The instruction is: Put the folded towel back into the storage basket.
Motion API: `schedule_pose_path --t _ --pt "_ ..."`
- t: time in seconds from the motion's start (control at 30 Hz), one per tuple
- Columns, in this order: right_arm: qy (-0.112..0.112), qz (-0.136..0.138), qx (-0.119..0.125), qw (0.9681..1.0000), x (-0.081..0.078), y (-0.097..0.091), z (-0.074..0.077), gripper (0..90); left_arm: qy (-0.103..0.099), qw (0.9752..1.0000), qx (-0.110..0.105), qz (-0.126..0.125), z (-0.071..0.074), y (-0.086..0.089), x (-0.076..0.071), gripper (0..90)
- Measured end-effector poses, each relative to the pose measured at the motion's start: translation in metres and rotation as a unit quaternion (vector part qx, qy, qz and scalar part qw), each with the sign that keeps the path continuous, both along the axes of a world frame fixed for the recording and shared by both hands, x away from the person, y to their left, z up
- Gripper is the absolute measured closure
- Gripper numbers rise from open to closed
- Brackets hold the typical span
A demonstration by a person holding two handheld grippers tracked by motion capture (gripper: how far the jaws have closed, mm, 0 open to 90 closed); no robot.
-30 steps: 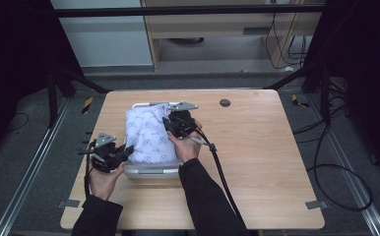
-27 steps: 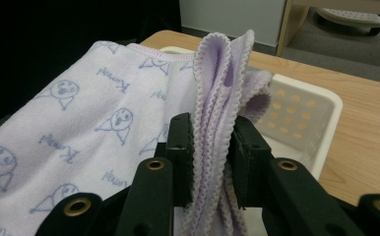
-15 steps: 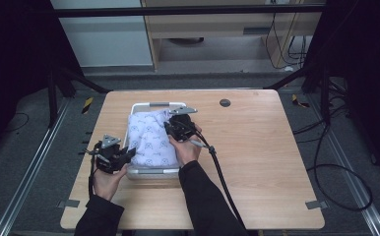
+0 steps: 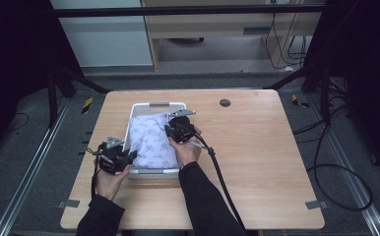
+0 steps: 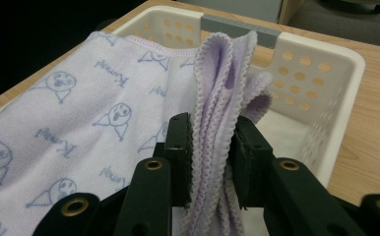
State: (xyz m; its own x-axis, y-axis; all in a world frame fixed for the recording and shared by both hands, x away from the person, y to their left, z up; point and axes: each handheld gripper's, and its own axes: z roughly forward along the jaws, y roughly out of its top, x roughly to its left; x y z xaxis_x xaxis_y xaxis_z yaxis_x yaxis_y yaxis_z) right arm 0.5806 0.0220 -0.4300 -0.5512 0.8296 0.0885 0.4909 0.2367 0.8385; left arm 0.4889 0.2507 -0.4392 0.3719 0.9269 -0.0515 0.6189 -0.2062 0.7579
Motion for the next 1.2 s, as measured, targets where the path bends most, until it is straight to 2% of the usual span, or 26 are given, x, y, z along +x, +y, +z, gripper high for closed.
schedule_pose_path --t 0.23,0.4,0.43,0.47,0.6,0.97,1.03,1.1,1.17,1.2 --pt "0.004 -0.006 -0.004 1.0 -0.002 -0.002 -0.002 71.5 0.004 1.0 0.0 -0.002 -0.001 -0.001 0.001 71.5" --pt "0.002 -0.004 -0.014 0.9999 -0.001 -0.003 -0.003 67.6 0.002 1.0 0.005 -0.001 -0.002 -0.002 0.001 66.9" --pt "0.001 -0.005 -0.015 0.9999 -0.001 -0.003 -0.004 67.6 0.0 1.0 0.007 0.001 -0.001 -0.002 0.001 66.1" --pt "-0.002 -0.006 -0.015 0.9999 -0.002 -0.004 -0.004 68.1 -0.011 0.9999 0.01 0.006 0.001 -0.001 -0.001 65.2" --pt "-0.014 -0.005 -0.005 0.9999 -0.003 -0.007 0.0 67.8 -0.024 0.9997 -0.001 0.009 0.007 0.001 -0.004 62.9" --pt "-0.034 -0.002 0.016 0.9993 -0.014 -0.022 0.021 65.1 -0.054 0.9983 -0.019 -0.005 0.021 -0.001 -0.014 60.7" --pt "-0.04 -0.001 0.024 0.9989 -0.019 -0.031 0.025 60.7 -0.066 0.9975 -0.022 -0.011 0.024 0.0 -0.016 59.8" --pt "-0.038 -0.001 0.029 0.9988 -0.021 -0.034 0.027 58.6 -0.07 0.9972 -0.023 -0.013 0.025 0.0 -0.017 59.1" --pt "-0.04 -0.005 0.043 0.9983 -0.027 -0.047 0.029 50.8 -0.073 0.9968 -0.028 -0.016 0.027 0.0 -0.02 57.2" --pt "-0.04 -0.005 0.043 0.9983 -0.027 -0.047 0.029 50.8 -0.074 0.9966 -0.031 -0.017 0.028 0.001 -0.02 57.2"
